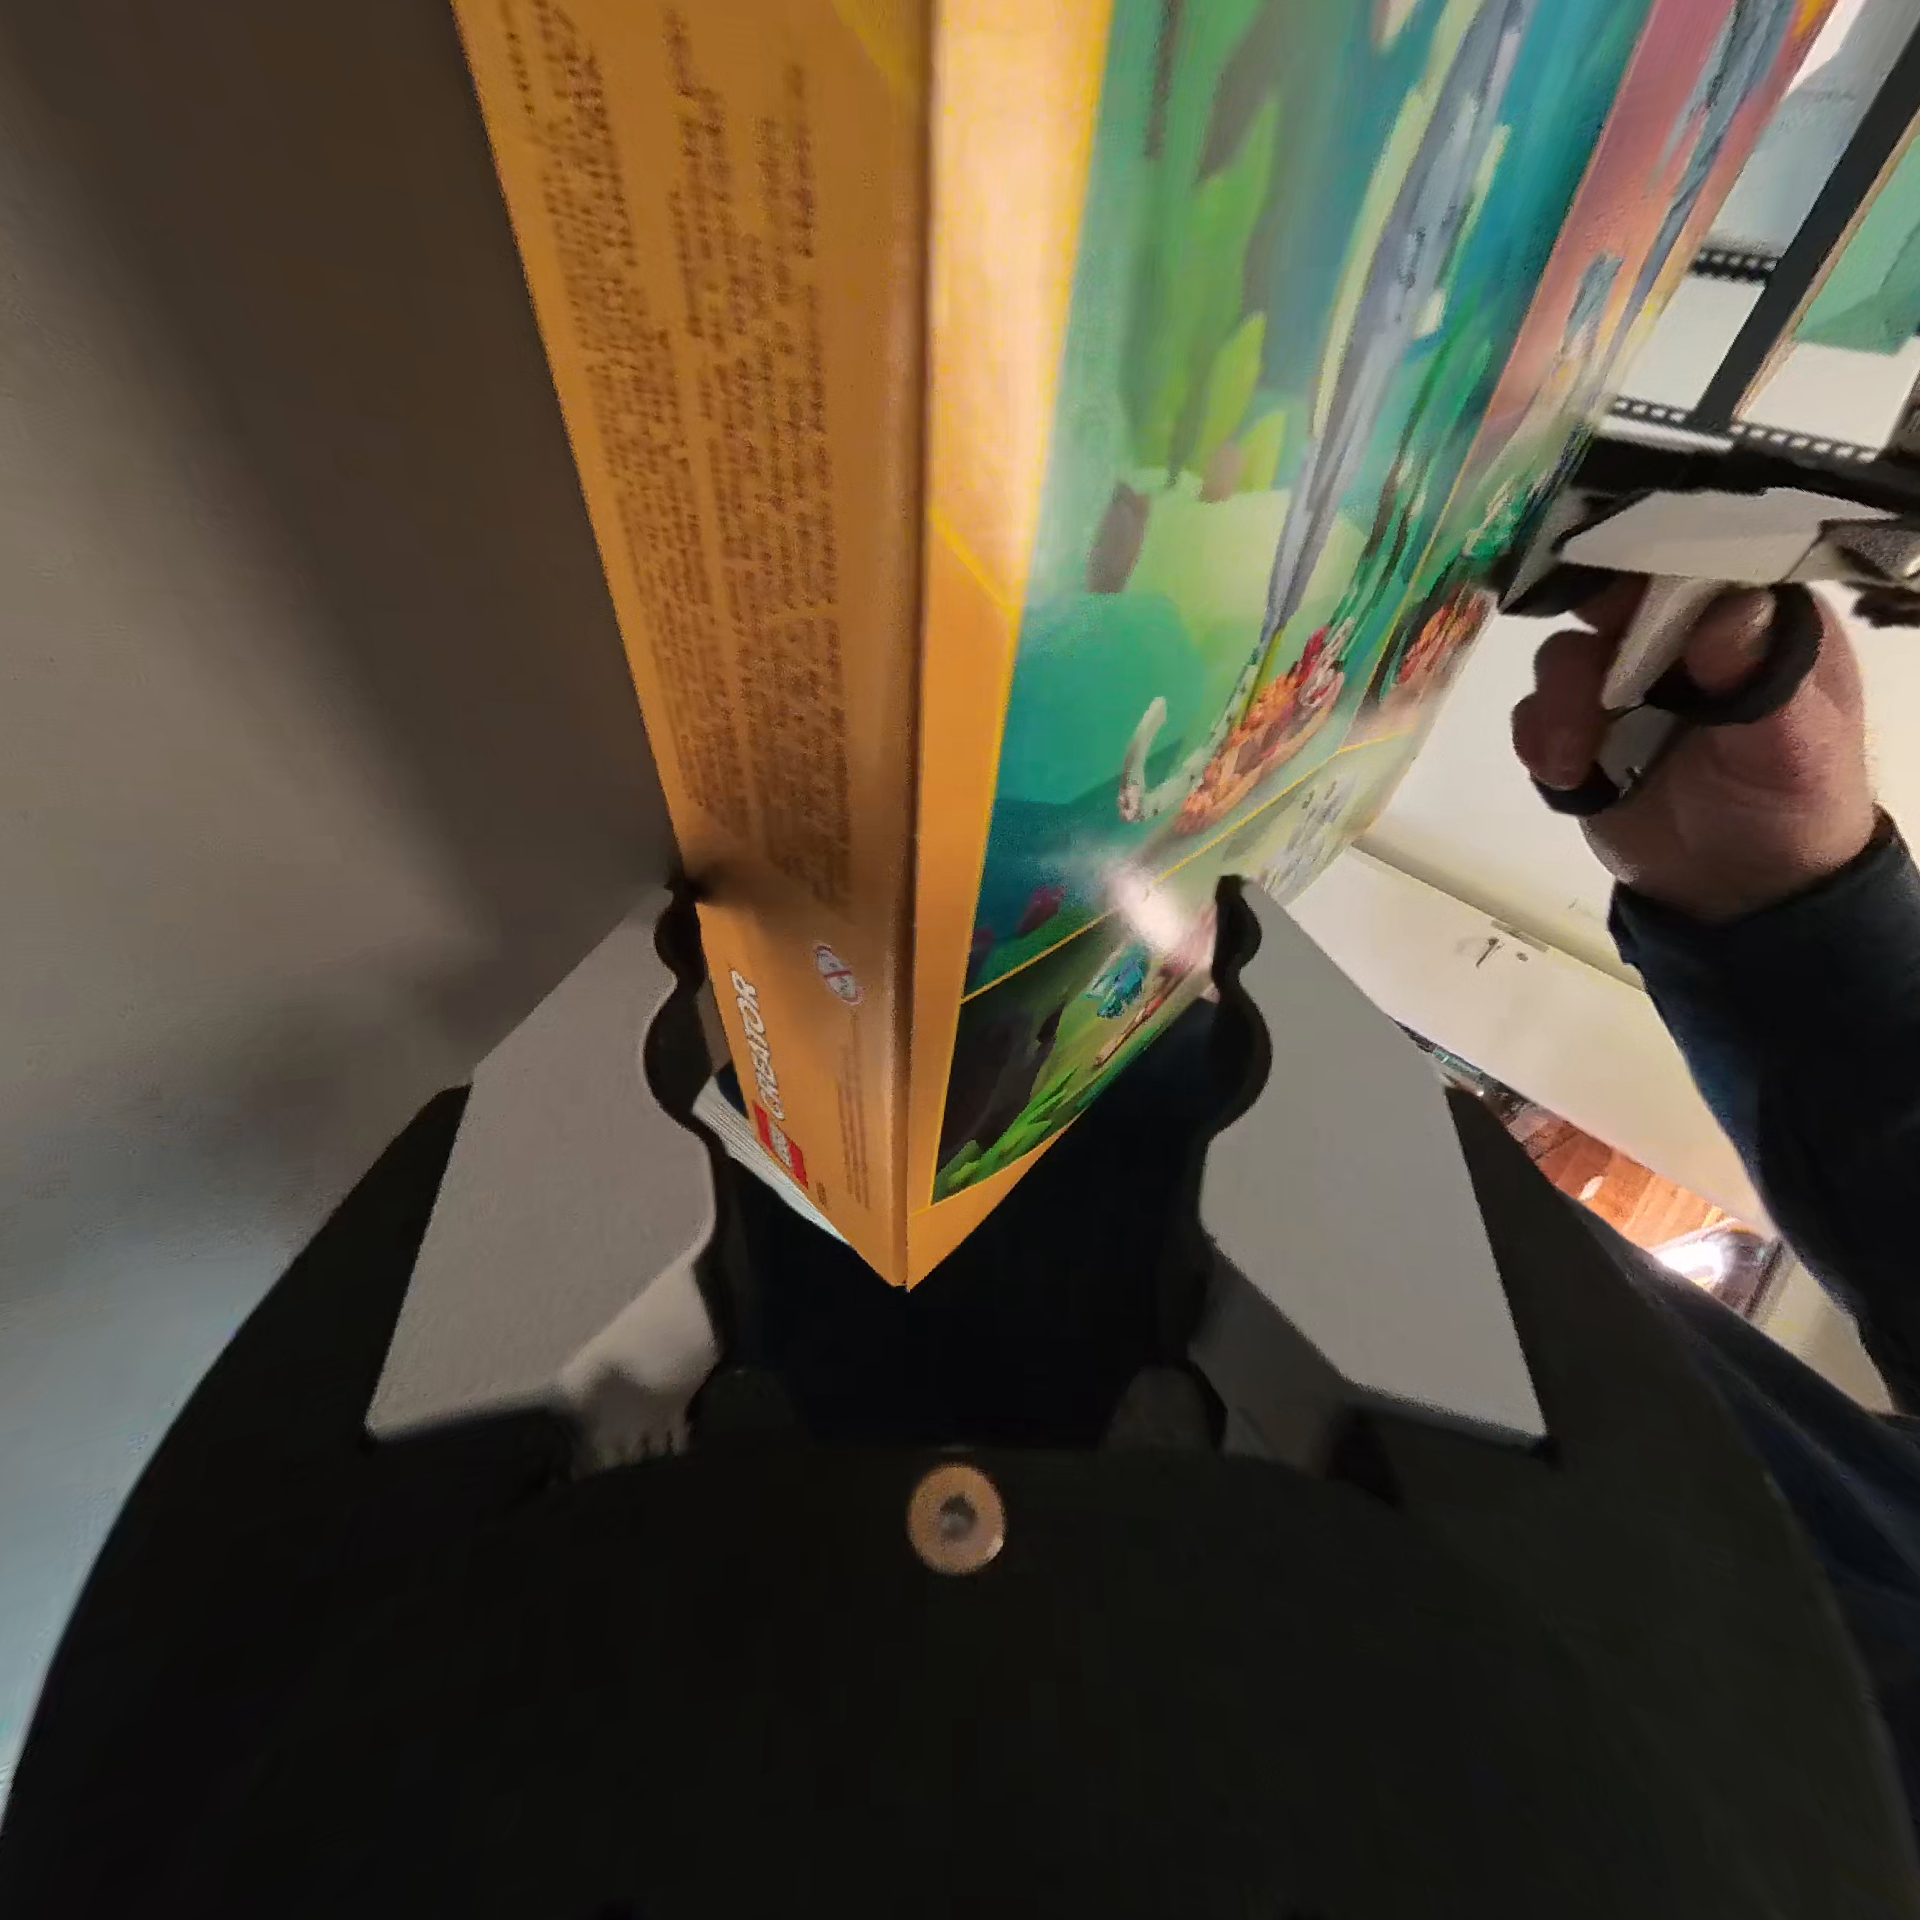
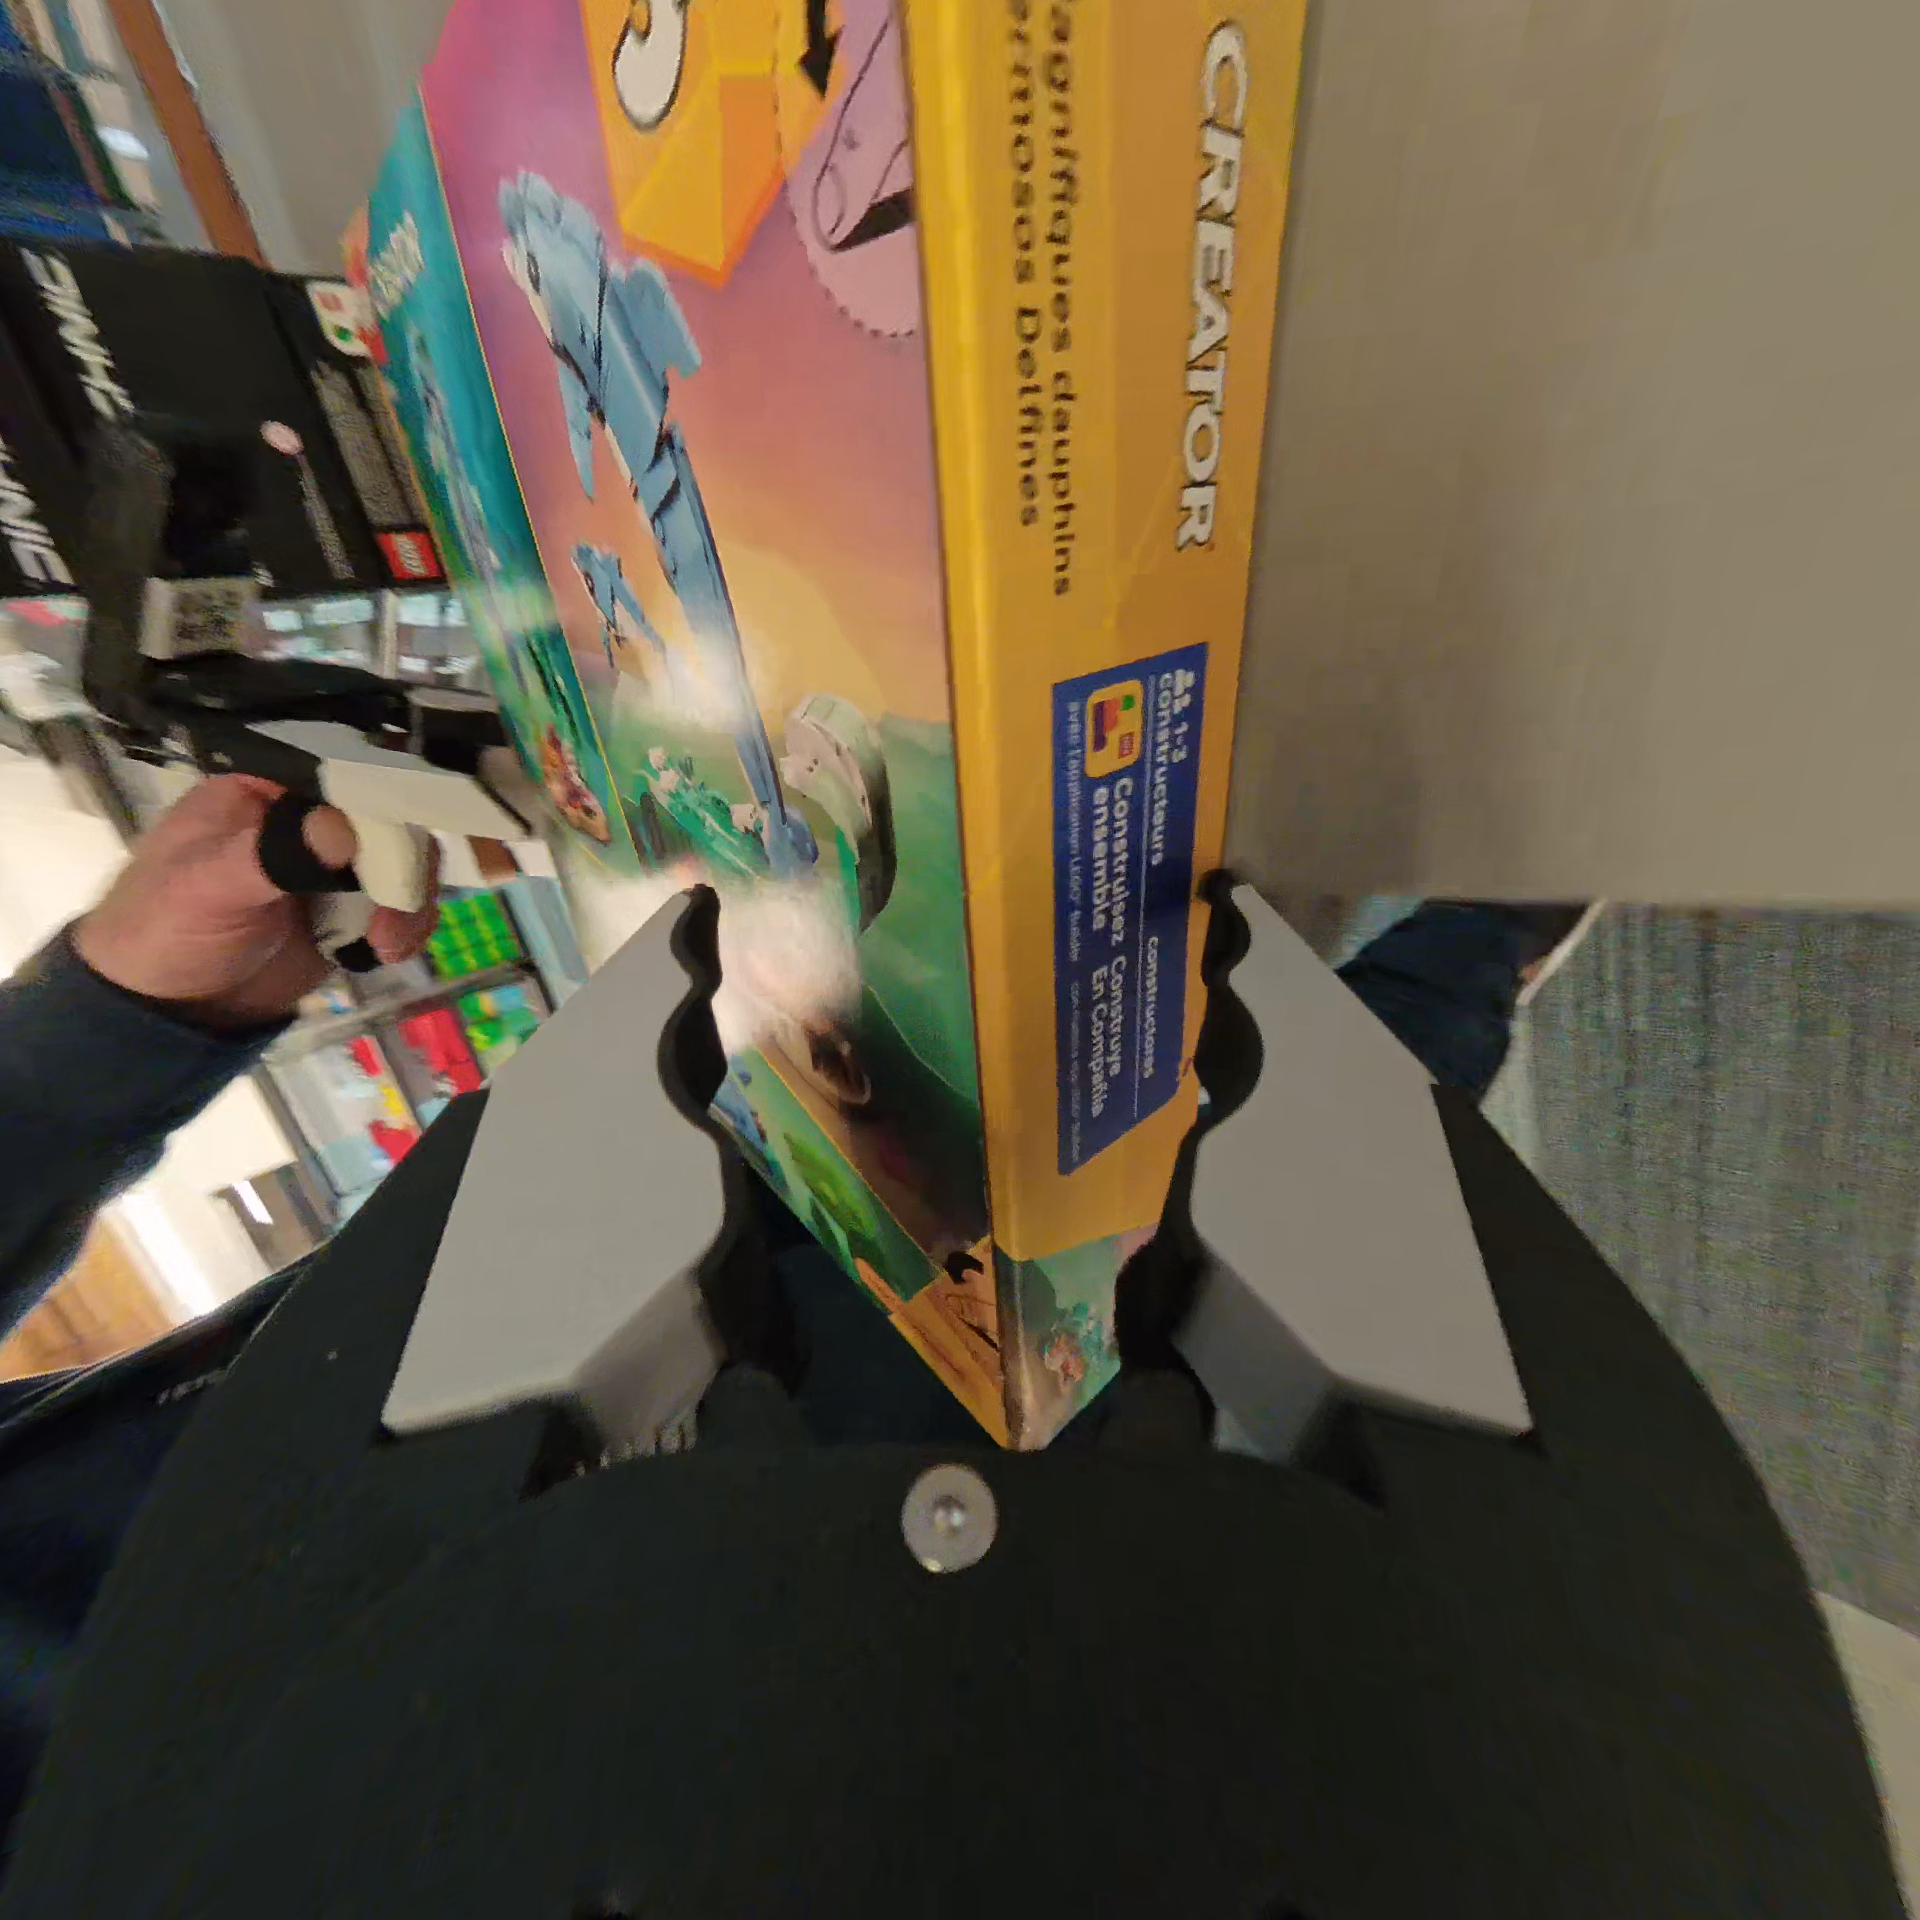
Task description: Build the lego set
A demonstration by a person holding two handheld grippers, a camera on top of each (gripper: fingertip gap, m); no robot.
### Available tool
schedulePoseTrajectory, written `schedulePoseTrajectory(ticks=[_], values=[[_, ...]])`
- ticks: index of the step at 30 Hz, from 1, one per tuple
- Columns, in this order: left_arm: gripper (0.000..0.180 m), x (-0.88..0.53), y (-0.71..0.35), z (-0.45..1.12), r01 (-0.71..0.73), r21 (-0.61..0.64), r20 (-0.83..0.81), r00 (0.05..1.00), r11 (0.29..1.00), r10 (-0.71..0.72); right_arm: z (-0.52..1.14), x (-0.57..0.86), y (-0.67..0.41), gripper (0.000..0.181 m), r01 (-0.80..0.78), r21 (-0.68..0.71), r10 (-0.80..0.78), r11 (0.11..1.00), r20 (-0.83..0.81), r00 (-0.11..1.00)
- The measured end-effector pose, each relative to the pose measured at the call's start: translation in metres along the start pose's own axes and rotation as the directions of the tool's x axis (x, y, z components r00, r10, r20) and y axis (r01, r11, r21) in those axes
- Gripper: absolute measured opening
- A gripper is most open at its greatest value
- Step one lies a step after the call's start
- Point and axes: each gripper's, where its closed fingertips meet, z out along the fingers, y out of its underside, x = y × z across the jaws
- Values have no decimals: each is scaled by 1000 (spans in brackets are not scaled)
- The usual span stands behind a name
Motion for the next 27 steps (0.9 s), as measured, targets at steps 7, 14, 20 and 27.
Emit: schedulePoseTrajectory(ticks=[7,14,20,27], values=[[78,7,12,15,70,12,-101,993,997,-68,12,15,45,123,-173,22,171,985,73,983],[92,15,18,20,-20,-56,-33,999,998,18,-2,12,49,94,-232,3,225,973,224,948],[100,18,29,25,-72,-105,21,997,992,74,-24,-15,39,80,-115,56,97,992,265,959],[109,39,33,32,-18,-70,-94,995,997,11,-59,-54,20,72,41,121,-70,992,248,966]])
